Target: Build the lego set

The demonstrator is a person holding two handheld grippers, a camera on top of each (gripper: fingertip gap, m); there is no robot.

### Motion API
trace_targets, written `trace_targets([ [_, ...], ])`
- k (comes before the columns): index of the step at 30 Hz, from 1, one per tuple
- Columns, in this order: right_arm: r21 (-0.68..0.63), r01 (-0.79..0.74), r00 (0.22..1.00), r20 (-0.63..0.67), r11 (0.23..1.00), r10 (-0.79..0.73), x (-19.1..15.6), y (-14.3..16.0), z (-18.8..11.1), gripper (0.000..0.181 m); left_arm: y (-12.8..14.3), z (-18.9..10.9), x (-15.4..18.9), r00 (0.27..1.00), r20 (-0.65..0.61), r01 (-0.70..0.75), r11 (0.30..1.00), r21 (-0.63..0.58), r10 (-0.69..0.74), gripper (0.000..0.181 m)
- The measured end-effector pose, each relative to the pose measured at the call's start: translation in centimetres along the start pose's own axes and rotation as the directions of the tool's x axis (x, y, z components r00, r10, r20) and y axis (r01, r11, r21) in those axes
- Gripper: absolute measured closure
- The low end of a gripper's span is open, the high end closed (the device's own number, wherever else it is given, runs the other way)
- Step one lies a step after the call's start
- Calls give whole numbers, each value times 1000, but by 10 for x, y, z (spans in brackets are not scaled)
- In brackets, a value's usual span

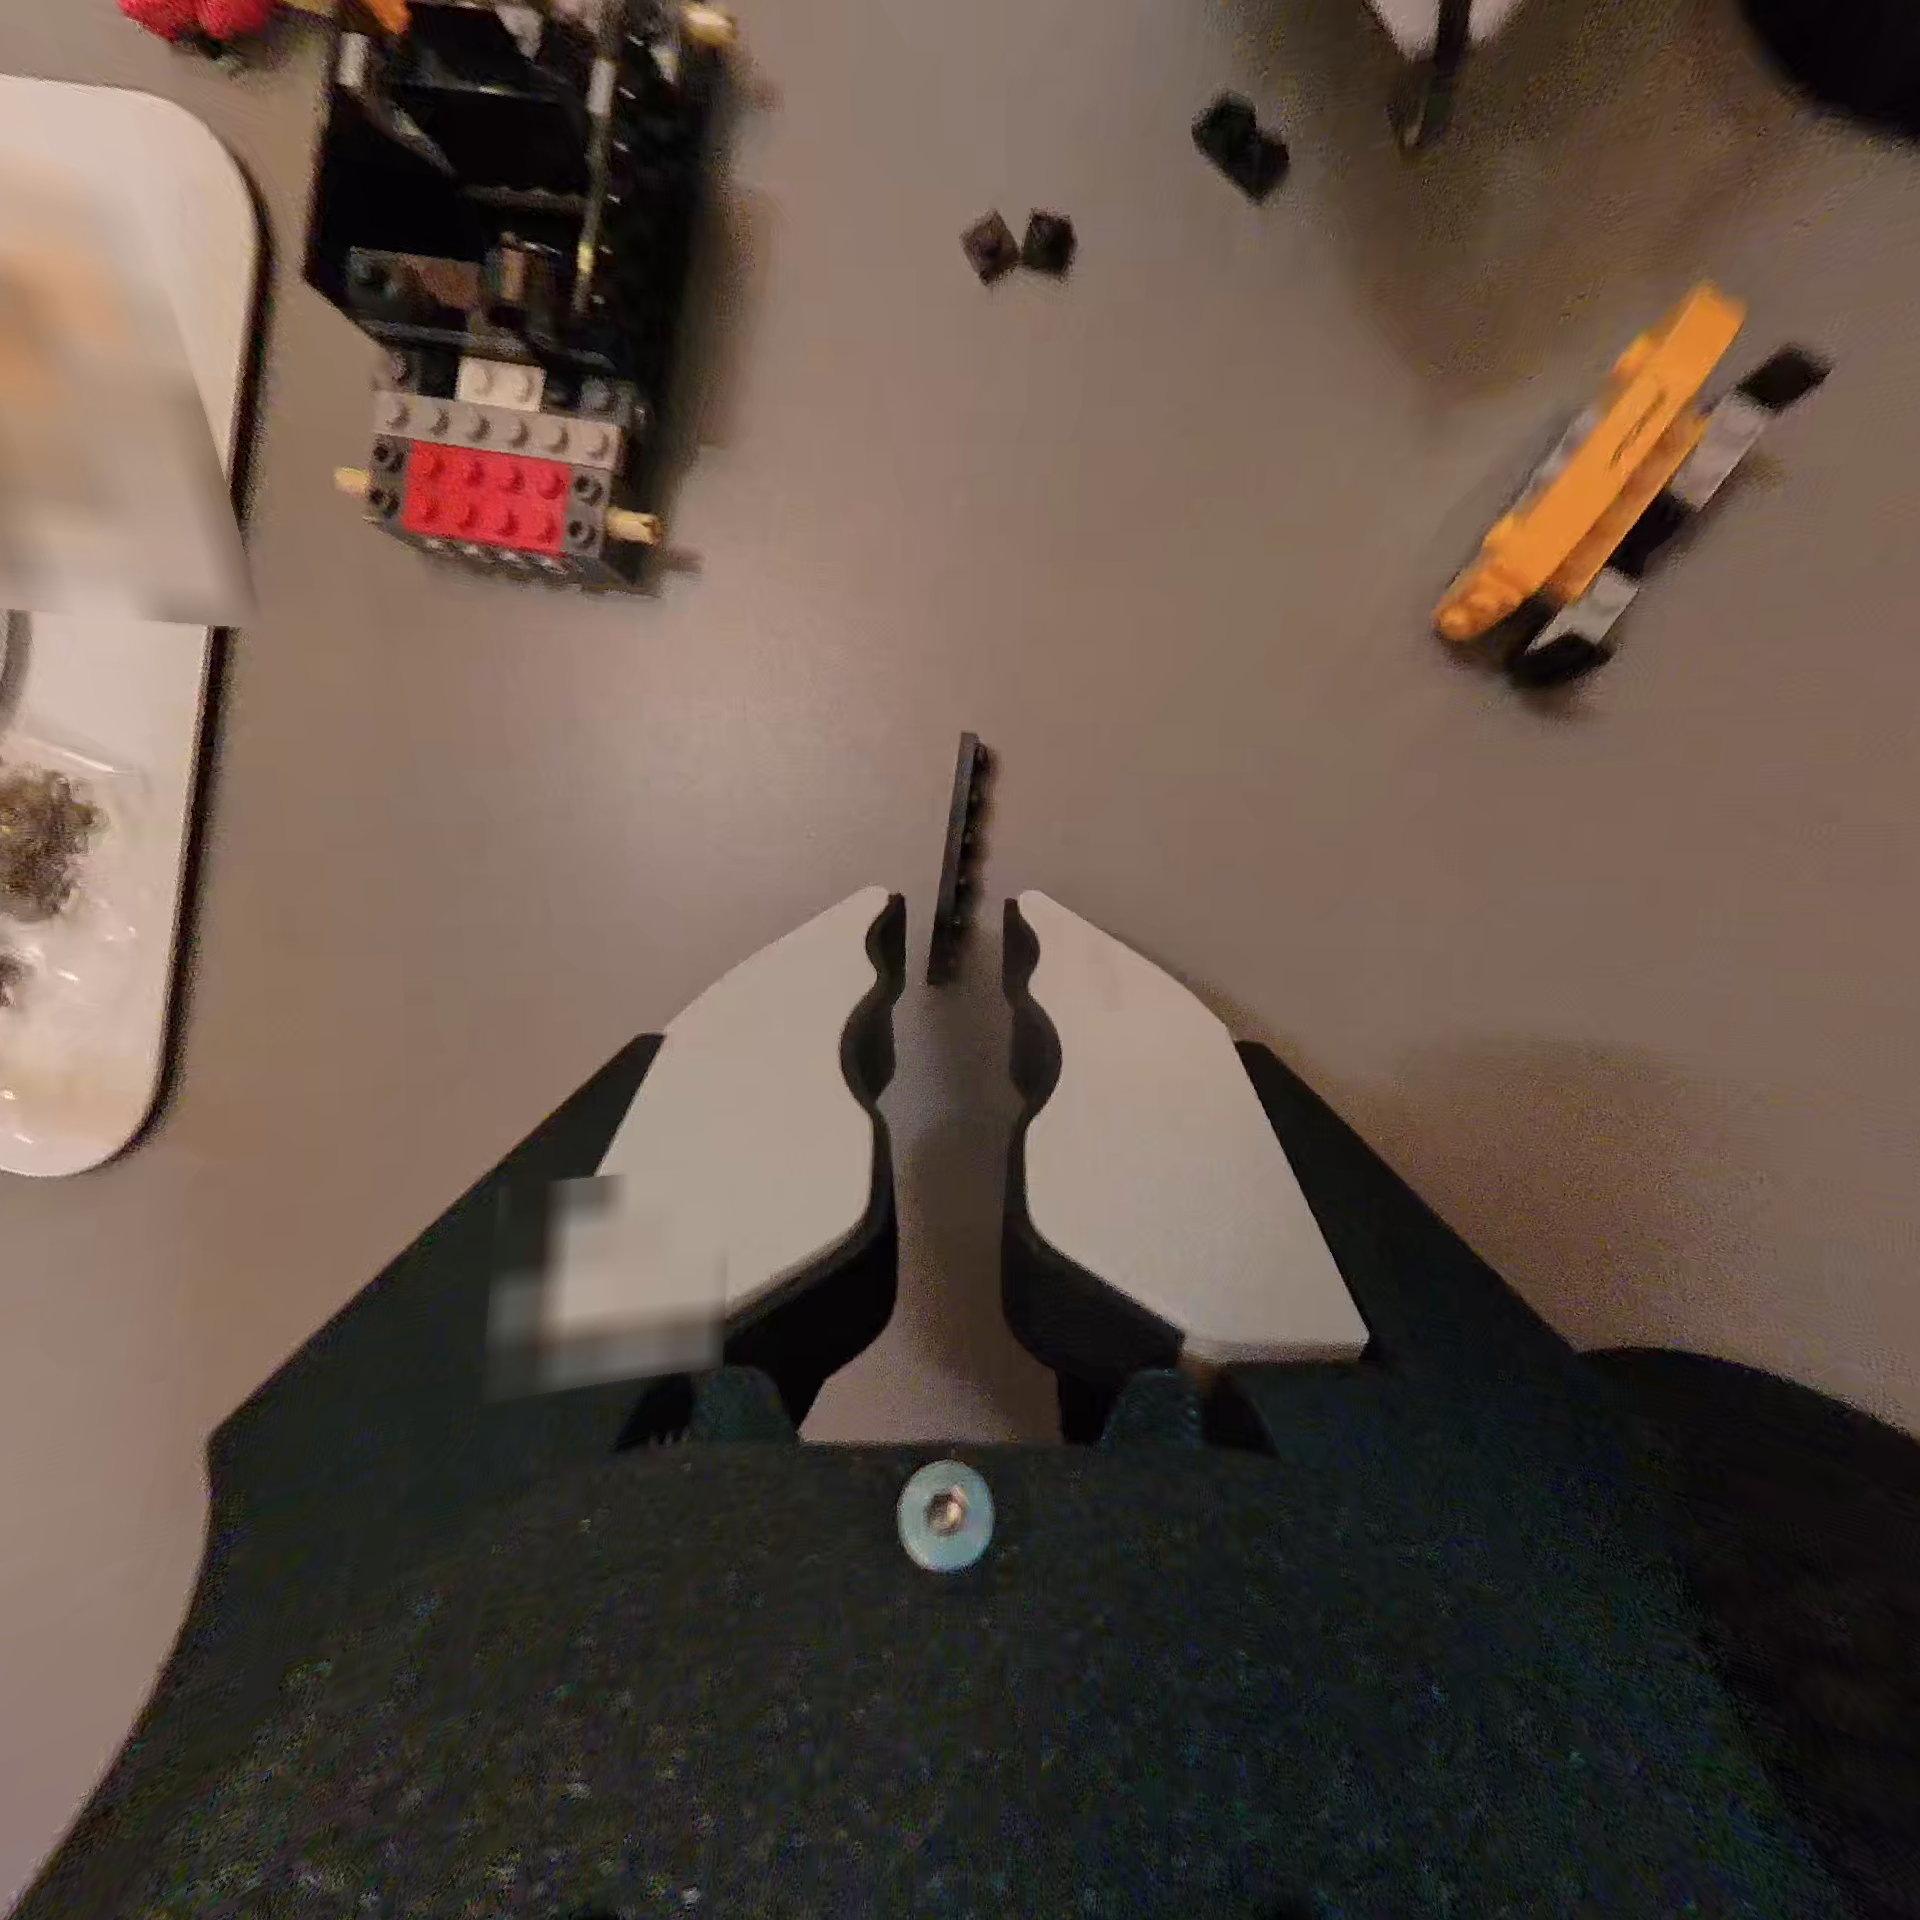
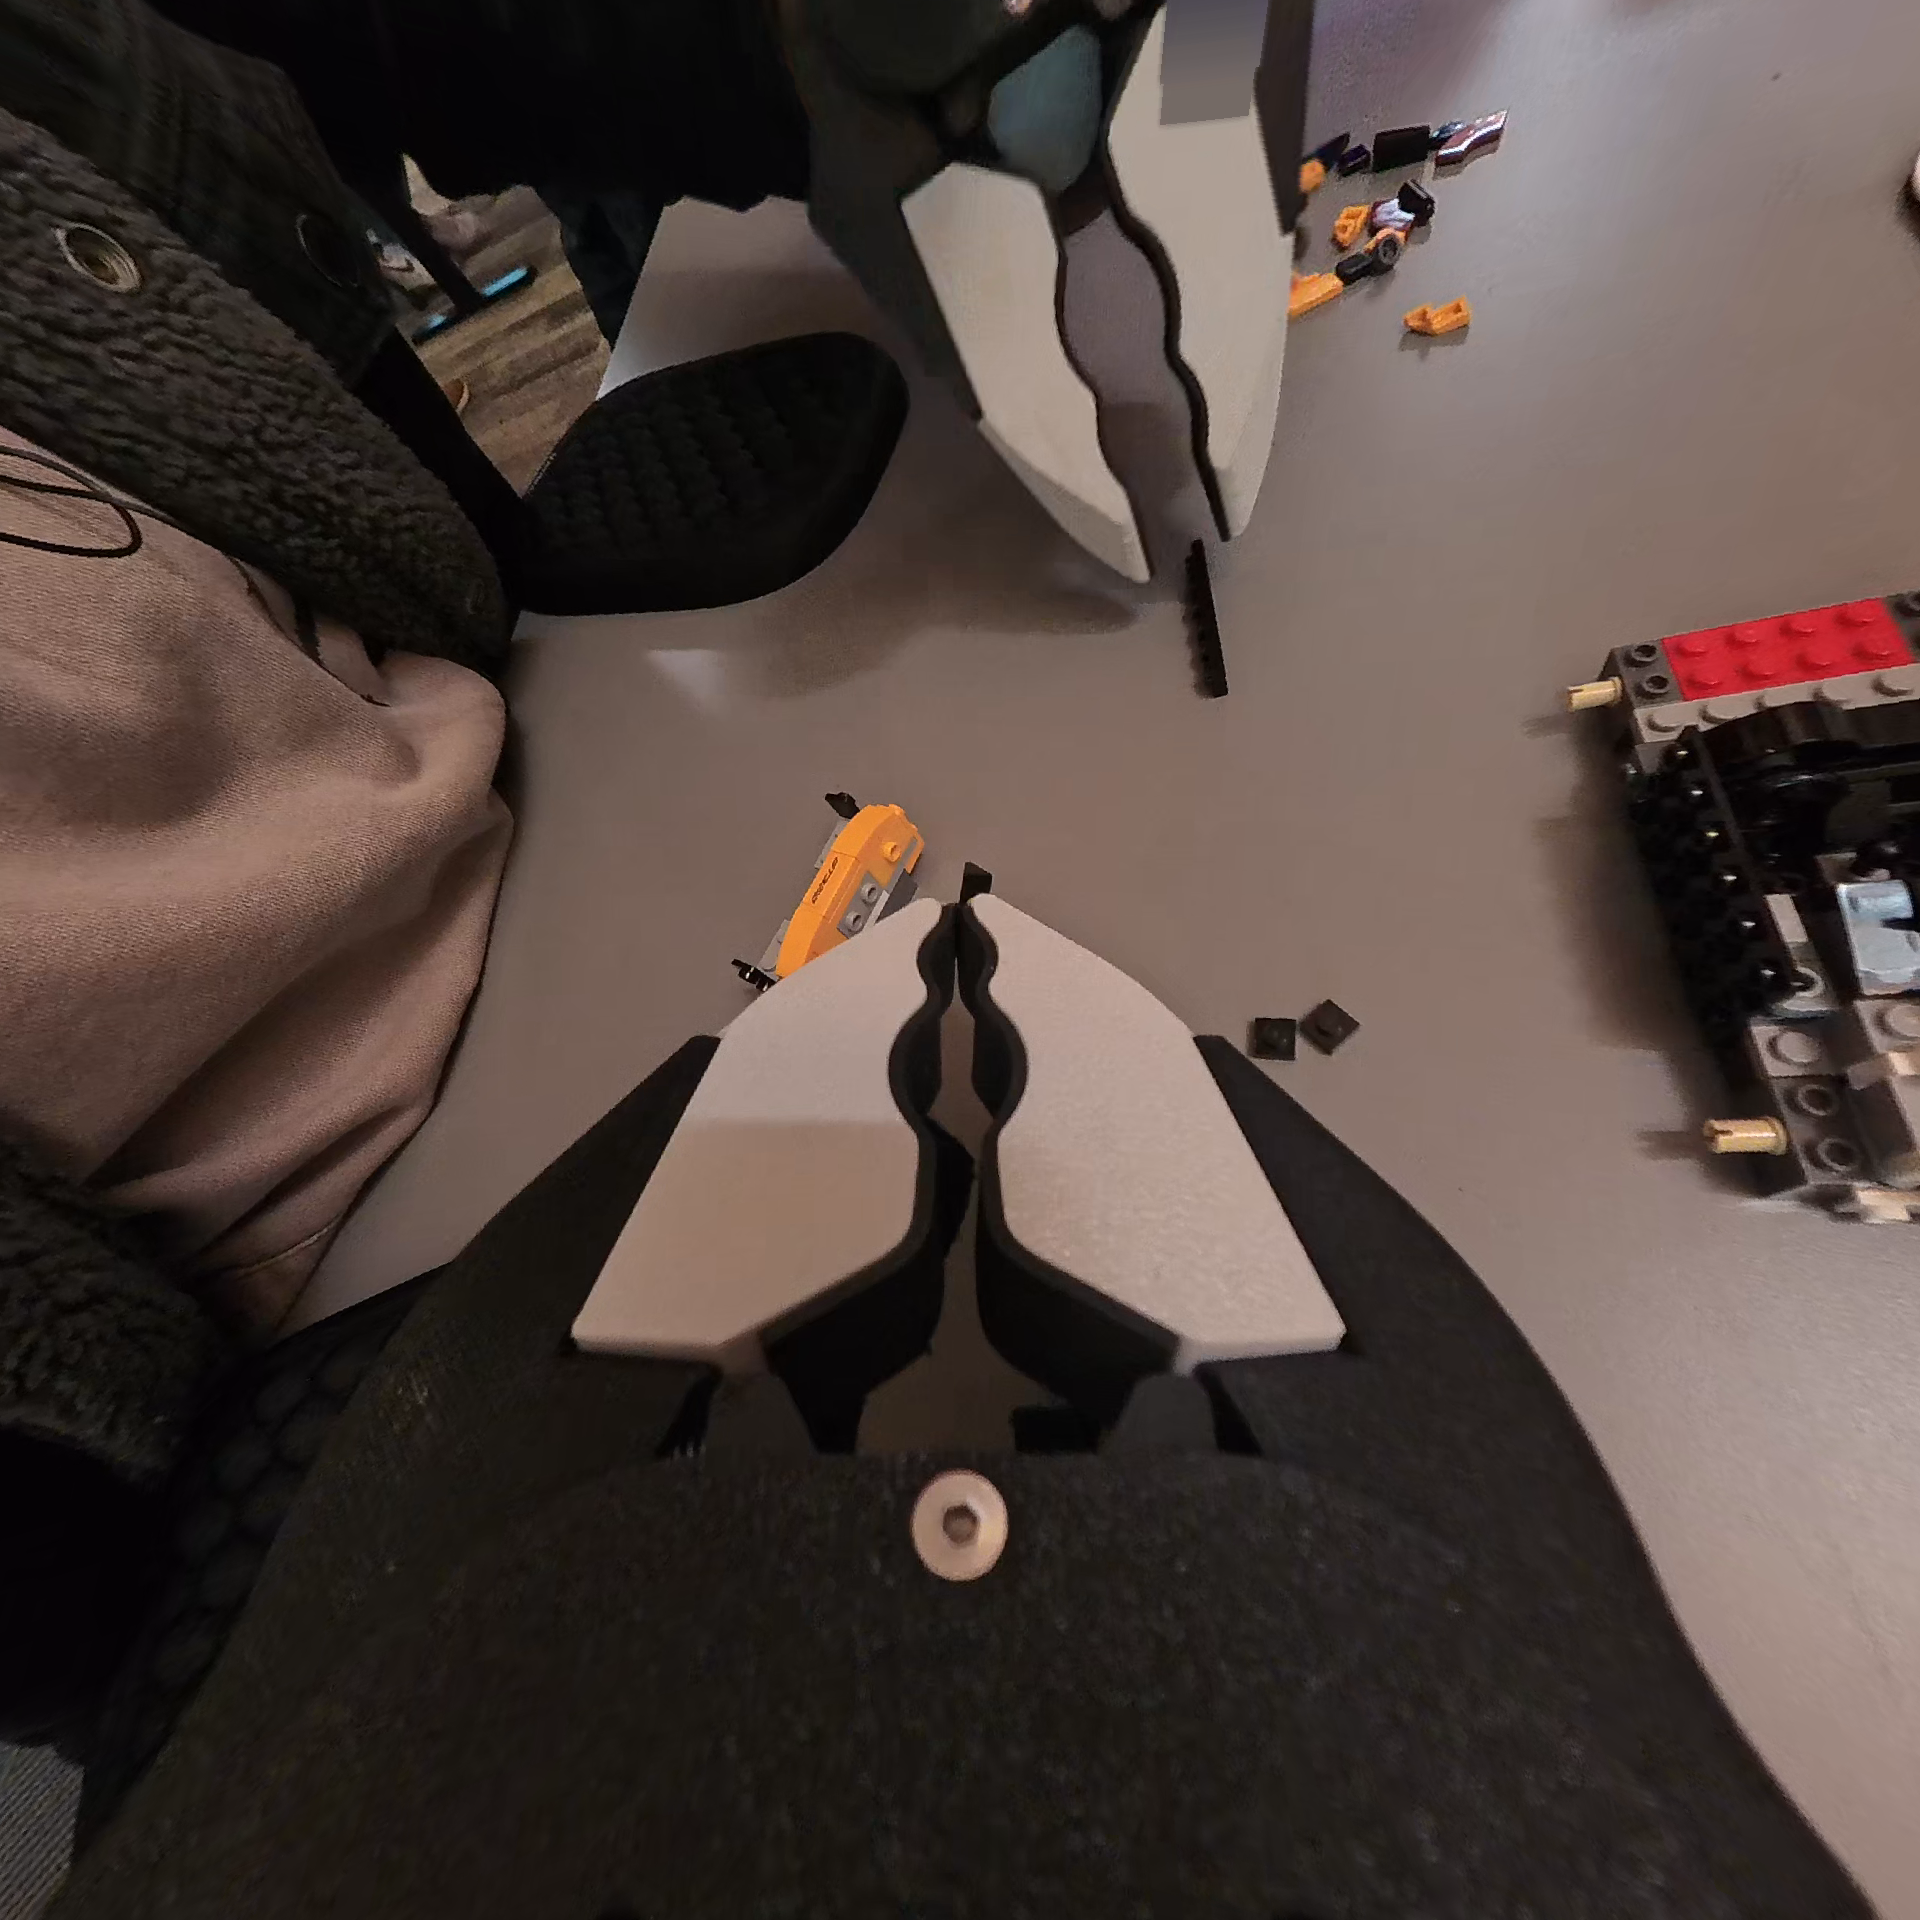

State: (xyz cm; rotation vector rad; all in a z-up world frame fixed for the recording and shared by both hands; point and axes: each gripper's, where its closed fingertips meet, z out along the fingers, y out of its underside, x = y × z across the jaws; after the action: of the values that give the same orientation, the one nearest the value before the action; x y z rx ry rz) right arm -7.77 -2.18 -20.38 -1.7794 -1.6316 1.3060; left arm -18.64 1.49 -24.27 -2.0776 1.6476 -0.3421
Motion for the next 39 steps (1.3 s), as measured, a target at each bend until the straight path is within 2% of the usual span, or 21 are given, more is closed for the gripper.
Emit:
trace_targets([
  [2, 0, 0, 1000, 2, 1000, 0, 0, 0, 1, 181, 5, 6, -2, 998, 31, -48, 998, -38, 49, 165],
  [4, 1, 1, 1000, 6, 1000, -1, -1, 0, 2, 181, 5, 9, -3, 1000, 0, -25, 999, -31, 25, 175],
  [6, 1, 2, 1000, 13, 1000, -2, -2, 0, 2, 181, 1, 11, 1, 993, -110, 43, 999, -17, -44, 177],
  [7, 1, 3, 1000, 18, 1000, -3, -3, -1, 2, 181, 0, 11, 6, 973, -207, 96, 995, -25, -99, 177],
  [9, 4, 2, 1000, 31, 1000, -3, -6, -1, 3, 181, -4, 4, 28, 848, -485, 198, 977, -85, -214, 177],
  [10, 4, 2, 999, 38, 1000, -2, -7, -1, 3, 181, -5, 2, 33, 787, -564, 223, 968, -115, -248, 177],
  [12, 1, 5, 999, 39, 1000, -5, -7, -1, 3, 181, -2, 4, 33, 737, -623, 211, 965, -157, -262, 177],
  [17, 7, -1, 999, 38, 1000, 0, -5, 0, 2, 181, -5, 11, 21, 818, -547, 116, 983, -142, -176, 170],
  [20, 3, 0, 999, 32, 1000, 0, -4, 1, 3, 181, -6, 11, 10, 880, -456, 84, 989, -123, -131, 163],
  [24, -4, 28, 999, -34, 1000, -28, 2, -1, 5, 181, -2, 2, 18, 930, -366, 0, 998, -70, -26, 165],
  [27, -27, 57, 996, -72, 998, -58, 4, -3, 9, 181, 10, 4, 20, 965, -262, -47, 996, -74, 26, 164],
  [30, -55, 80, 993, -83, 995, -85, 5, -7, 17, 181, 7, 8, 23, 976, -217, -38, 999, -34, 29, 174],
  [35, -133, 95, 991, -76, 987, -106, 7, -15, 27, 181, -11, 17, 34, 977, -206, -51, 998, 30, 56, 174],
  [39, -234, 84, 991, -82, 969, -105, 14, -15, 31, 181, -26, 17, 39, 977, -211, -8, 991, 131, 36, 168],
])
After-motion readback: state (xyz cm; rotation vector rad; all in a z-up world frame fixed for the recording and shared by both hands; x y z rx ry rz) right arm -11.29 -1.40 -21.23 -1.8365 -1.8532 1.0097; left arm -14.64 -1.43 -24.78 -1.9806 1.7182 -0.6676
